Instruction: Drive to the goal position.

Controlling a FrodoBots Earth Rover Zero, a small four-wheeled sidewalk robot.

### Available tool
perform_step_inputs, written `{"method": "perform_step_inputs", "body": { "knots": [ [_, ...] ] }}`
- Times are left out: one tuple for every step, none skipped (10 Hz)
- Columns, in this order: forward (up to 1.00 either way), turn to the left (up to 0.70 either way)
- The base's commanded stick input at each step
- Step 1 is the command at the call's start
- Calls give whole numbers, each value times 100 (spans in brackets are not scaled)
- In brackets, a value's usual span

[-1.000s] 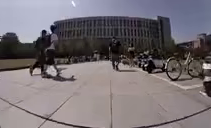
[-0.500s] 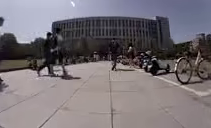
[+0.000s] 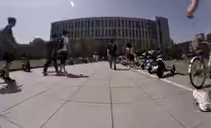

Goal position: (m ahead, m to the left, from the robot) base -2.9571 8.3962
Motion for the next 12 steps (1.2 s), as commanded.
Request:
{"method": "perform_step_inputs", "body": {
  "knots": [
    [100, 0],
    [100, 0],
    [100, 0],
    [100, 0],
    [100, 0],
    [100, 0],
    [100, 0],
    [100, 0],
    [100, 0],
    [100, 0],
    [100, 6],
    [100, 26]
  ]
}}
